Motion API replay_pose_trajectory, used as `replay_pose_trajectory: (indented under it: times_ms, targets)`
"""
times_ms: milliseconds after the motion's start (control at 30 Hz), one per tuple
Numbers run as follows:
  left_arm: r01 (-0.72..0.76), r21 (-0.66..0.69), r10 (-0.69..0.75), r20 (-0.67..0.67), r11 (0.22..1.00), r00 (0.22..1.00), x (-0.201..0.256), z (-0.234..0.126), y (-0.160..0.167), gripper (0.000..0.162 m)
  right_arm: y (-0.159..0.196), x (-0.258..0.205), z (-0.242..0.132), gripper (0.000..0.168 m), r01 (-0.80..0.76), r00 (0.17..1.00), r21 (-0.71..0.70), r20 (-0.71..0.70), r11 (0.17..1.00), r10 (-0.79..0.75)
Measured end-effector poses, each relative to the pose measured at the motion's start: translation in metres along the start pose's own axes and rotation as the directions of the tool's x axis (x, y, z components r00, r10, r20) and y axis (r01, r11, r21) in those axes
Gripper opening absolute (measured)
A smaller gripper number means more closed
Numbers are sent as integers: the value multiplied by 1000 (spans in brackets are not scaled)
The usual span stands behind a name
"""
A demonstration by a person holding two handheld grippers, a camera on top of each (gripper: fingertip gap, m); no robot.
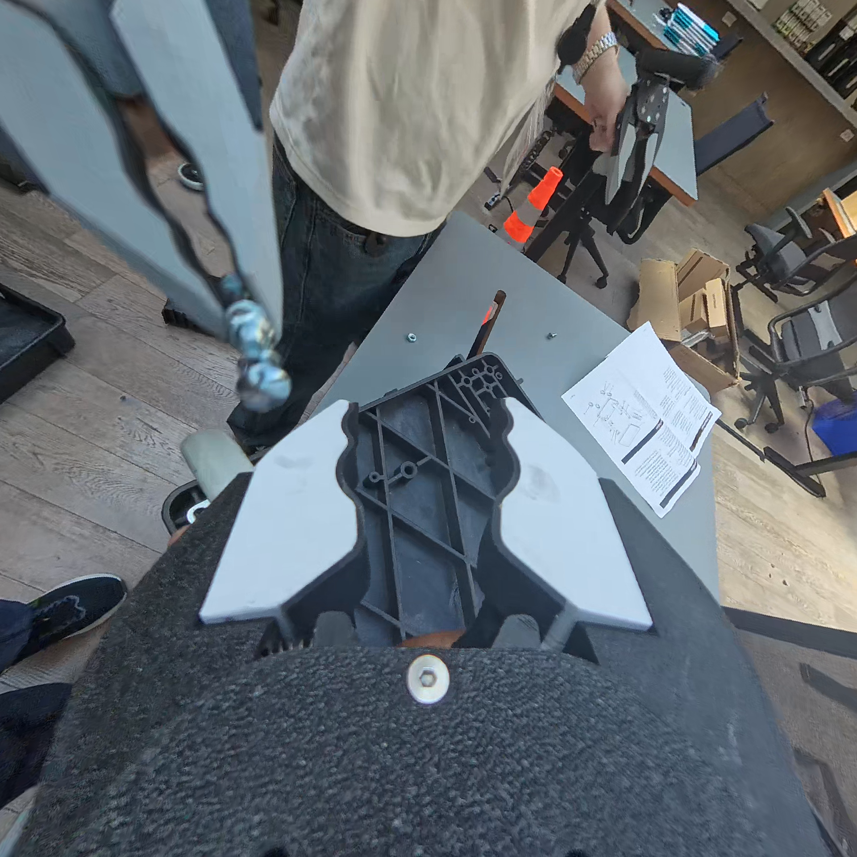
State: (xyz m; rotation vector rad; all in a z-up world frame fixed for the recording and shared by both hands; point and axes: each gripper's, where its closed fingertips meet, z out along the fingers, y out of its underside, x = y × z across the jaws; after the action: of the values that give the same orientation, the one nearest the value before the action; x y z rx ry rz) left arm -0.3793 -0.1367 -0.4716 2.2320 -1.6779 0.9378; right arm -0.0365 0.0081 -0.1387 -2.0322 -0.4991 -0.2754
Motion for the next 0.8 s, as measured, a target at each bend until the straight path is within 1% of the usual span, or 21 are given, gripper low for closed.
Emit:
replay_pose_trajectory:
  times_ms: [33, 100, 167, 200, 333, 467, 567, 633, 700, 800]
  targets:
    - [11, 2, -11, 1, 1000, 1000, 1, 1, 1, 61, -1, -7, -1, 55, 34, 999, 13, 40, 999, -34]
    - [26, -1, -26, 4, 1000, 1000, 4, 2, 1, 61, 10, -24, -10, 54, 147, 982, -14, 125, 989, -144]
    - [31, 7, -31, 7, 999, 999, 5, 3, -1, 61, 38, -28, -26, 55, 243, 962, -92, 148, 966, -228]
    - [32, 10, -33, 5, 999, 999, 7, 3, -3, 61, 54, -27, -37, 55, 249, 961, -123, 156, 961, -229]
    - [7, -37, -7, -4, 999, 1000, 13, 10, -1, 61, 107, -29, -88, 54, 96, 982, -176, 177, 980, -64]
    - [-54, -132, 53, -9, 990, 999, 20, 18, 9, 60, 178, -53, -139, 53, -65, 987, -288, 125, 955, 105]
    - [-92, -188, 91, -13, 978, 996, 23, 19, 17, 59, 235, -87, -176, 52, -203, 971, -375, 44, 904, 237]
    - [-128, -236, 125, -26, 963, 992, 25, 20, 27, 59, 266, -117, -196, 52, -302, 946, -405, -14, 863, 324]
    - [-162, -277, 156, -44, 947, 987, 26, 21, 38, 60, 291, -149, -207, 53, -367, 923, -438, -59, 821, 381]
    - [-199, -317, 187, -67, 927, 980, 28, 24, 53, 60, 321, -191, -211, 55, -384, 915, -494, -89, 780, 394]
